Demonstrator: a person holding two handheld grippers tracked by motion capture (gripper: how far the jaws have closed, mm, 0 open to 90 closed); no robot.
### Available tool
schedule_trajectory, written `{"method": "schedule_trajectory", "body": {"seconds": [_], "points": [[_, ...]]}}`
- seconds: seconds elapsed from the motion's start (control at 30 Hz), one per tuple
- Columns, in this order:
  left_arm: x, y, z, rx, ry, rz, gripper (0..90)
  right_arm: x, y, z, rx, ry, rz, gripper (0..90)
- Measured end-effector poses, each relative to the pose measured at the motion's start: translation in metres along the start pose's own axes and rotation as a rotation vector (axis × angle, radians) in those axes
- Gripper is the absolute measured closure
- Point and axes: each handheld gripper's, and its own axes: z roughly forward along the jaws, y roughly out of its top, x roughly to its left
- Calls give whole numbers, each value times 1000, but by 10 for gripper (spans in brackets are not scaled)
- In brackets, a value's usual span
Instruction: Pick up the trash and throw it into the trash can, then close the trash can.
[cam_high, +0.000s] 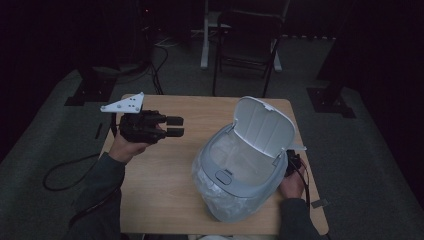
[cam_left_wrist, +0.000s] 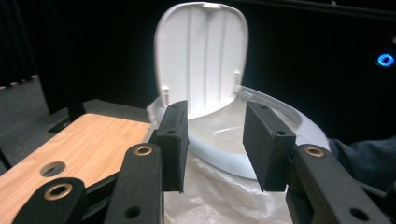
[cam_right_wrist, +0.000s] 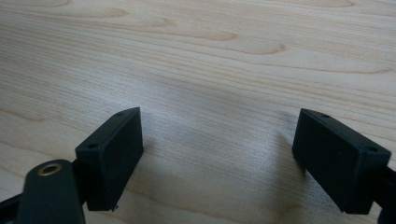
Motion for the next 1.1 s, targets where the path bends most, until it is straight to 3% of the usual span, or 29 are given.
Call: {"method": "schedule_trajectory", "body": {"seconds": [0.4, 0.7, 0.73, 0.8, 1.1], "points": [[12, -6, 3, 37, 96, -7, 614, 0, 0, 0, 0, 0, 0, 156], [21, -11, 2, 33, 128, -29, 614, 0, 0, 0, 0, 0, 0, 156], [26, -13, 4, 36, 165, -31, 595, 0, 0, 0, 0, 0, 0, 156], [31, -14, 5, 36, 190, -40, 591, 0, 0, 0, 0, 0, 0, 156], [47, -17, 12, 31, 247, -72, 571, 0, 0, 0, 0, 0, 0, 156]]}}
